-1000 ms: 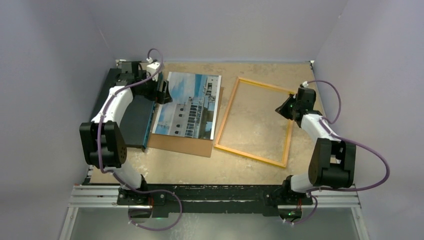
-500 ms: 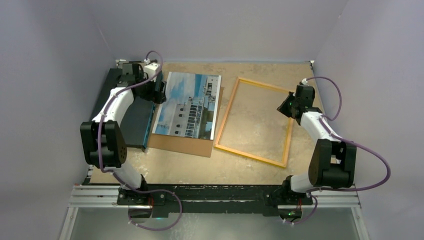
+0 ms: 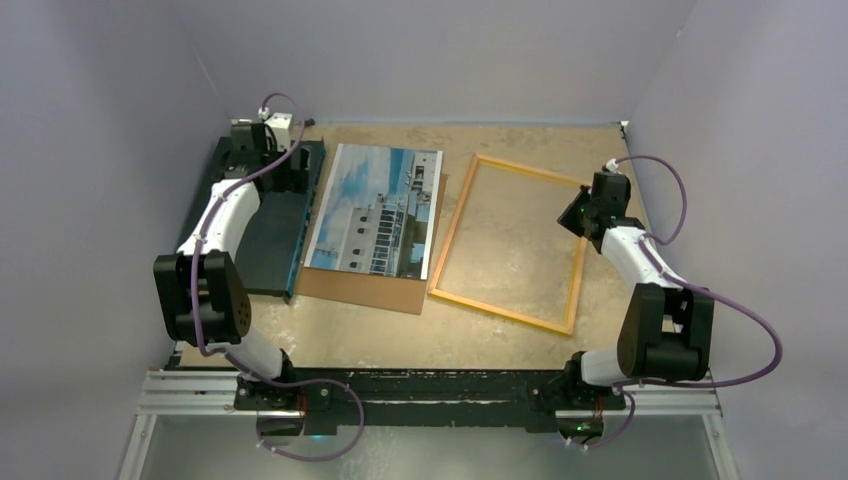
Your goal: Put the photo into the frame
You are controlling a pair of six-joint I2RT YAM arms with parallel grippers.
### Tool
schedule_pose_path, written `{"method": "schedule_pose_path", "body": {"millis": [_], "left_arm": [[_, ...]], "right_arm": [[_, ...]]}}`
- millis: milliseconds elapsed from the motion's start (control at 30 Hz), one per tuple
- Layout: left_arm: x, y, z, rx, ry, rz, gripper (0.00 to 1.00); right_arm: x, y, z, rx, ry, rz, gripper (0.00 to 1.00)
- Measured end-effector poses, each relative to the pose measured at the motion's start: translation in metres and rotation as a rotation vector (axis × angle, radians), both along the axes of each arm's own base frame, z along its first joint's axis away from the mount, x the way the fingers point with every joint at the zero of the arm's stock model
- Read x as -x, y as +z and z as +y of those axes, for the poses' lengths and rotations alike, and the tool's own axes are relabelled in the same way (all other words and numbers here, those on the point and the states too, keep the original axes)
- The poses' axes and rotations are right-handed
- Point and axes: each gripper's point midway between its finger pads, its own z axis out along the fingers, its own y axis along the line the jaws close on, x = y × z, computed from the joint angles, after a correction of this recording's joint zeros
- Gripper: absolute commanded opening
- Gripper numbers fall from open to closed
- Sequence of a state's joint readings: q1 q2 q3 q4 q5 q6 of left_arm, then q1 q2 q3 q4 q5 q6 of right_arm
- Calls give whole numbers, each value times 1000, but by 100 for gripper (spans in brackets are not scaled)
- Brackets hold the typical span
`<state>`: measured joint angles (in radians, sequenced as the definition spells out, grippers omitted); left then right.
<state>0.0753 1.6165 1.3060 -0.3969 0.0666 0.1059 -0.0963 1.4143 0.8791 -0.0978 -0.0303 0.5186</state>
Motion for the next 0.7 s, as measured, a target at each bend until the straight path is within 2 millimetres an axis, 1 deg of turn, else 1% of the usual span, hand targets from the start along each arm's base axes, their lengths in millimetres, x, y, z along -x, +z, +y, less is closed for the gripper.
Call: {"method": "schedule_pose_path", "body": {"millis": [300,467,700], "left_arm": [[3,-4,-17,65,-73,12,100],[5,-9,-26,101,-110,30,100],[6,-11,-32,122,-132,36,100]], "right_arm": [[1,-1,-3,14,-13,2,0],[1,2,-5,19,-19,-4,0],[5,-2,-7,28,-30,-8,0]]}}
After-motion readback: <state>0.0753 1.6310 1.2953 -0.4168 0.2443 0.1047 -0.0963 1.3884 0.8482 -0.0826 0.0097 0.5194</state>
